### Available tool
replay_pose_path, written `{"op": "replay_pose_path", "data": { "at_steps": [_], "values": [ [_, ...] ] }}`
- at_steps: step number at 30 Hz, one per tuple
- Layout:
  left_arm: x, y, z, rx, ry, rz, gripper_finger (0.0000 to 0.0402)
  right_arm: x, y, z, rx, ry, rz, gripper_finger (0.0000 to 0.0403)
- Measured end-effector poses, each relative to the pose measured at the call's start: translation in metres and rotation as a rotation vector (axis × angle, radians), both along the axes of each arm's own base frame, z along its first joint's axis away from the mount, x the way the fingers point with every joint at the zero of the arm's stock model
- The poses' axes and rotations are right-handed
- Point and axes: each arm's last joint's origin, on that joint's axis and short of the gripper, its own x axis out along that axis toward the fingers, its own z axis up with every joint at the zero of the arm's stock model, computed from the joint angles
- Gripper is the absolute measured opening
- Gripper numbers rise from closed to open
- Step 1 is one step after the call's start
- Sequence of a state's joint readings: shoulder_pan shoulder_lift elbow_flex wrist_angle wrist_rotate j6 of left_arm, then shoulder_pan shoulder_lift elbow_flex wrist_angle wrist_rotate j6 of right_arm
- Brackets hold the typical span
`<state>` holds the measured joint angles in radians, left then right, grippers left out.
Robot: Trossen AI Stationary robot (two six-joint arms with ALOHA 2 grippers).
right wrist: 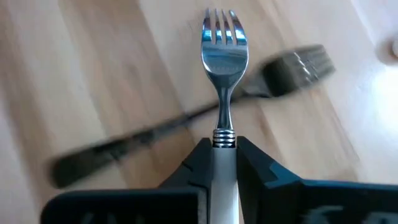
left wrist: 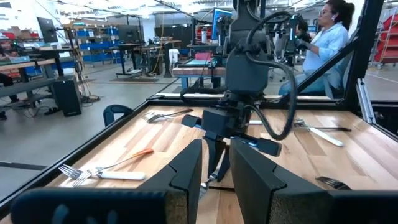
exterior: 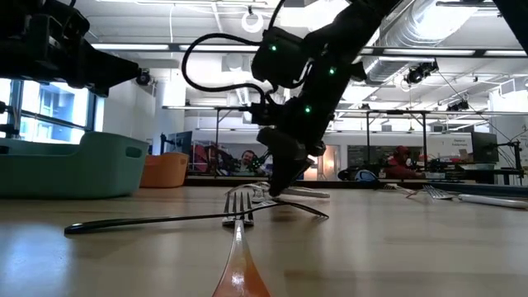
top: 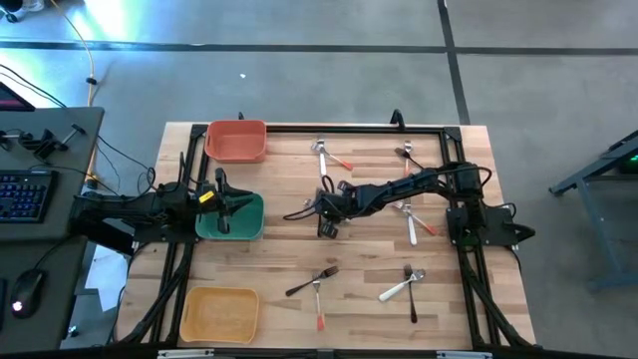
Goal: Sort silverware by color (type)
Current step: Put the white fork into the green bin
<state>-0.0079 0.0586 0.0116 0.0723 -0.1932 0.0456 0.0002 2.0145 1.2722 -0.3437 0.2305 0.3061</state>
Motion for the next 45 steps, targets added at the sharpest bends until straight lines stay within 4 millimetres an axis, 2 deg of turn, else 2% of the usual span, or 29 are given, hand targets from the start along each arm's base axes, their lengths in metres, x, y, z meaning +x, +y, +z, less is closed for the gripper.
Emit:
{"op": "replay_pose_path", "data": {
  "at_steps": [6, 10, 15, 20, 25, 31, 39, 45],
  "values": [
    [0.0, 0.0, 0.0, -0.008, -0.002, 0.0, 0.0074, 0.012, 0.025, 0.029, 0.004, -0.022, 0.059, 0.0026],
    [0.0, 0.0, 0.0, -0.025, -0.005, 0.0, 0.0074, 0.023, 0.044, 0.055, 0.009, -0.071, 0.098, 0.0023],
    [-0.003, 0.0, 0.016, -0.034, -0.054, -0.001, 0.0074, 0.034, 0.07, 0.084, 0.014, -0.172, 0.158, 0.0022],
    [-0.005, 0.0, 0.028, -0.026, -0.086, 0.003, 0.0074, 0.043, 0.092, 0.098, 0.035, -0.341, 0.201, 0.0022],
    [-0.005, 0.001, 0.025, -0.017, -0.056, 0.032, 0.0074, 0.053, 0.106, 0.103, -0.007, -0.491, 0.254, 0.0022],
    [-0.005, 0.0, 0.022, -0.054, -0.031, 0.005, 0.0074, 0.061, 0.116, 0.122, -0.158, -0.675, 0.377, 0.0022],
    [-0.005, -0.008, 0.023, -0.085, -0.038, -0.278, 0.0076, 0.066, 0.116, 0.141, -0.318, -0.844, 0.46, 0.0021],
    [-0.005, -0.009, 0.026, -0.041, -0.069, -0.298, 0.0106, 0.067, 0.115, 0.152, -0.394, -0.944, 0.474, 0.0021]
  ]
}}
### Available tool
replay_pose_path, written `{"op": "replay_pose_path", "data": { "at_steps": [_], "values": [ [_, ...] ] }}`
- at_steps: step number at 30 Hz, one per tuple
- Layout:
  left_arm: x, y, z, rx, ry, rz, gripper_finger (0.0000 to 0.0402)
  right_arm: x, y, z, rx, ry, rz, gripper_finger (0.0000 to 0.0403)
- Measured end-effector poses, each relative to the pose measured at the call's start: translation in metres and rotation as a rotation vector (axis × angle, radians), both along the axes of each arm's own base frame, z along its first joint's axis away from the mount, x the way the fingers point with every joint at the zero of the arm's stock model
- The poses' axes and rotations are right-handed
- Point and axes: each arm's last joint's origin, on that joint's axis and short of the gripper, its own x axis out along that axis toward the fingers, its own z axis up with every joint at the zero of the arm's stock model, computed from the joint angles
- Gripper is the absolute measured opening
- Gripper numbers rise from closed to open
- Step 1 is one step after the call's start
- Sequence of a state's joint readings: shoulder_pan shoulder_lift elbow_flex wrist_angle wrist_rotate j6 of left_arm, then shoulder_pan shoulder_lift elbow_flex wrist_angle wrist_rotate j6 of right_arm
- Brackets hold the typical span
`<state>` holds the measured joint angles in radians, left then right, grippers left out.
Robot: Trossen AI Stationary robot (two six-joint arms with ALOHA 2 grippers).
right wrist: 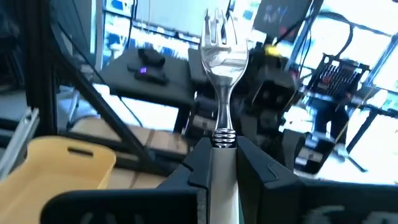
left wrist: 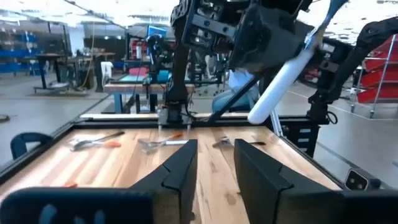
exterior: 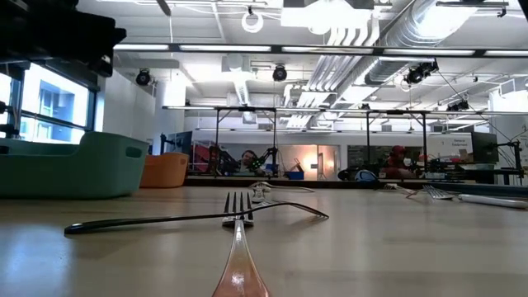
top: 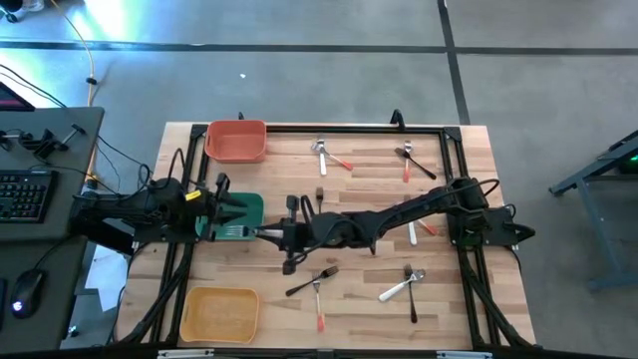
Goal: Sort silverware by color (type)
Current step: Put the white fork into the green bin
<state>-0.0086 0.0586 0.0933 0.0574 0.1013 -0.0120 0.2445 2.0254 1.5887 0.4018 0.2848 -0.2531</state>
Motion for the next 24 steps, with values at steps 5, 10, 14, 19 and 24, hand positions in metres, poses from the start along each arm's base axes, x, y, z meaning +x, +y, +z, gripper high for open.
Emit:
{"op": "replay_pose_path", "data": {
  "at_steps": [5, 10, 14, 19, 24],
  "values": [
    [-0.001, -0.002, 0.004, 0.006, -0.045, -0.022, 0.015, 0.006, -0.011, -0.005, 0.05, -0.009, -0.02, 0.0021],
    [-0.001, -0.006, 0.007, 0.012, -0.078, -0.067, 0.019, 0.019, -0.023, -0.027, 0.092, -0.027, -0.051, 0.0021],
    [-0.001, -0.009, 0.008, 0.011, -0.086, -0.083, 0.0207, 0.026, -0.031, -0.035, 0.113, -0.104, -0.064, 0.0021],
    [-0.001, -0.011, 0.013, 0.012, -0.131, -0.095, 0.0211, 0.03, -0.042, -0.044, 0.143, -0.093, -0.088, 0.0021],
    [0.001, -0.01, 0.013, 0.01, -0.125, -0.078, 0.0211, 0.031, -0.045, -0.044, 0.158, -0.088, -0.09, 0.0021]
  ]
}}
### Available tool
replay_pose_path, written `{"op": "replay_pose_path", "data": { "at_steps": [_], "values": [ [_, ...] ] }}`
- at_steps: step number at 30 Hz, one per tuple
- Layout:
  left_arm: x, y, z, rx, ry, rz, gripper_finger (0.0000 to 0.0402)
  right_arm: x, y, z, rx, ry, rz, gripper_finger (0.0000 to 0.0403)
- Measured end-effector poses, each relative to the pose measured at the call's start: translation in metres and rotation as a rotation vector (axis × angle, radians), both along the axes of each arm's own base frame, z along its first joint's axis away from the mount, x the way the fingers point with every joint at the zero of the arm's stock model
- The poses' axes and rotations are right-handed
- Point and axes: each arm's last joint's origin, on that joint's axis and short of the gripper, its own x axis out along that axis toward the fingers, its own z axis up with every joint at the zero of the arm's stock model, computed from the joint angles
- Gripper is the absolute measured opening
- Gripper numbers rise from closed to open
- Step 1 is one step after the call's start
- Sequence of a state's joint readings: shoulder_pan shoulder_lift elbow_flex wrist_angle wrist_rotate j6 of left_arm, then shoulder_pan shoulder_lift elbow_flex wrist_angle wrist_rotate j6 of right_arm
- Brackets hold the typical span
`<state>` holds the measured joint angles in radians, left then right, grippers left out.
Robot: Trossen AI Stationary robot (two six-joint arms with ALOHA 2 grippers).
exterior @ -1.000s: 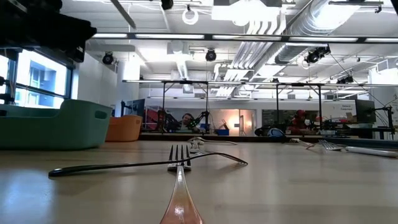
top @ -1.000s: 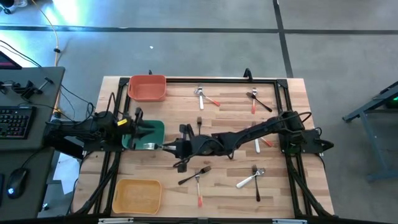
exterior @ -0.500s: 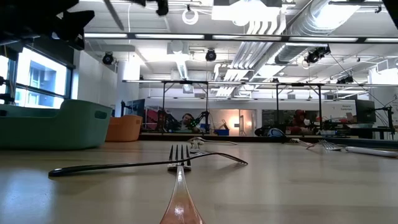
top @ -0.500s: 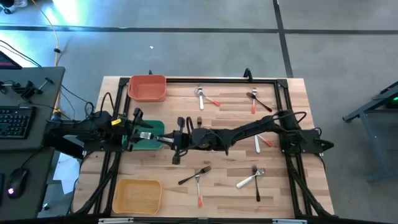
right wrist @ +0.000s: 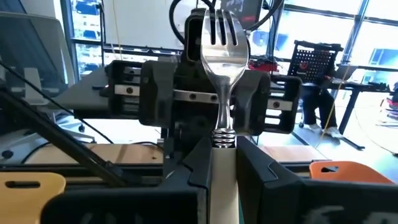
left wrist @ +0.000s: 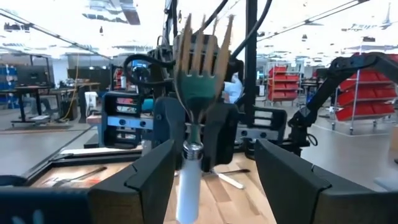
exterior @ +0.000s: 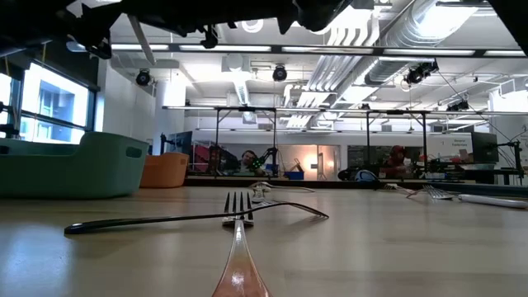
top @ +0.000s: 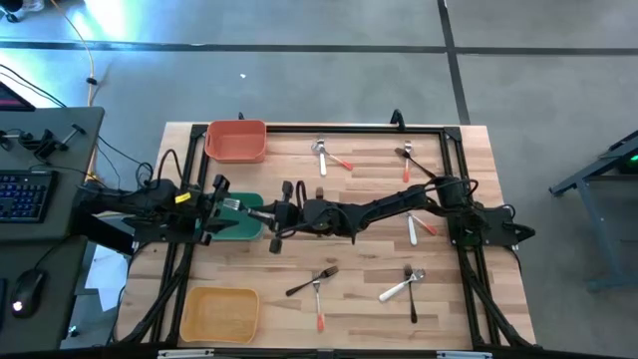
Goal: Sort silverware by color (type)
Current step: Put the white fork into the green bin
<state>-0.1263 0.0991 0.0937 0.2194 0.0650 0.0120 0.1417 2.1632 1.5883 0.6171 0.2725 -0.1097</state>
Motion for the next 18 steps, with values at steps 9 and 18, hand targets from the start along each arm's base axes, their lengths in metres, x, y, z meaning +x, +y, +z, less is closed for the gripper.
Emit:
{"op": "replay_pose_path", "data": {
  "at_steps": [9, 18],
  "values": [
    [0.006, -0.001, 0.003, -0.015, -0.022, -0.003, 0.0211, 0.0, 0.001, 0.0, 0.007, -0.002, 0.024, 0.0021],
    [0.016, -0.002, 0.004, -0.028, -0.017, -0.005, 0.0205, 0.004, 0.002, -0.012, 0.022, -0.006, 0.041, 0.0021]
  ]
}}
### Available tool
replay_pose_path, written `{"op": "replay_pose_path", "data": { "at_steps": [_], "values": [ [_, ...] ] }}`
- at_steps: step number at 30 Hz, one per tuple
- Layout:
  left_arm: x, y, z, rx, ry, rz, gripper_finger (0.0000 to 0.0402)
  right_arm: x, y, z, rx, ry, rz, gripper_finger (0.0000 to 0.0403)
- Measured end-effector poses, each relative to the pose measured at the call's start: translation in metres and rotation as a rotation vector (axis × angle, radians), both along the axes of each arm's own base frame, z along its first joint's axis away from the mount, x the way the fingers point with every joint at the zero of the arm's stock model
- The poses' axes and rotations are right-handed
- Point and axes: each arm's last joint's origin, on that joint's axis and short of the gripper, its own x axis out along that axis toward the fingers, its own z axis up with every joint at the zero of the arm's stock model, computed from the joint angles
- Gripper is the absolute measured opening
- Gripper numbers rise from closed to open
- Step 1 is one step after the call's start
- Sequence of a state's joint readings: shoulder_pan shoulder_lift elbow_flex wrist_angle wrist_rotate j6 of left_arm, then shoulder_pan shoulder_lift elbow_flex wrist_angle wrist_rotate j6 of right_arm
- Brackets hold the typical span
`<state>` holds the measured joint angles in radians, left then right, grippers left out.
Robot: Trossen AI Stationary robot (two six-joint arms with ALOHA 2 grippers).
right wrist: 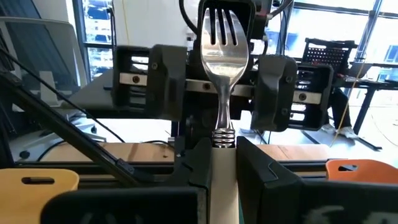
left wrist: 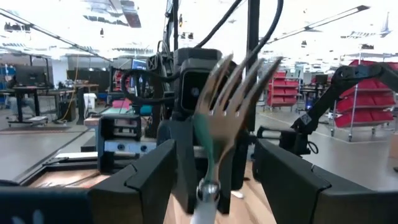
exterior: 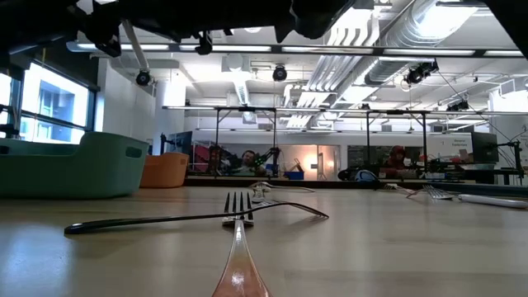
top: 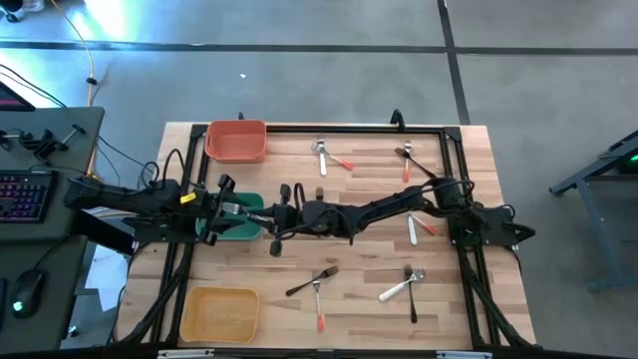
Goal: Sort silverware by color (type)
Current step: Put the white fork into the green bin
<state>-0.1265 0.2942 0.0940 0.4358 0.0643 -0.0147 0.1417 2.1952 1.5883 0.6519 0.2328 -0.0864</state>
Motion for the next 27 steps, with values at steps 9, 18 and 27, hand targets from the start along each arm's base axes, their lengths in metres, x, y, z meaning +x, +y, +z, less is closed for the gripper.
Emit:
{"op": "replay_pose_path", "data": {
  "at_steps": [9, 18, 27],
  "values": [
    [0.0047, -0.0001, -0.002, 0.015, 0.018, 0.018, 0.0095, 0.0012, 0.0001, -0.0042, -0.003, 0.004, -0.003, 0.0021],
    [0.0048, 0.0, -0.0017, 0.022, 0.012, 0.027, 0.0016, 0.0012, 0.0001, -0.0032, 0.001, -0.006, -0.003, 0.0053],
    [0.0048, 0.0003, -0.0039, 0.02, 0.039, 0.033, 0.0007, -0.0009, 0.003, -0.0047, -0.025, 0.05, -0.08, 0.012]
  ]
}}
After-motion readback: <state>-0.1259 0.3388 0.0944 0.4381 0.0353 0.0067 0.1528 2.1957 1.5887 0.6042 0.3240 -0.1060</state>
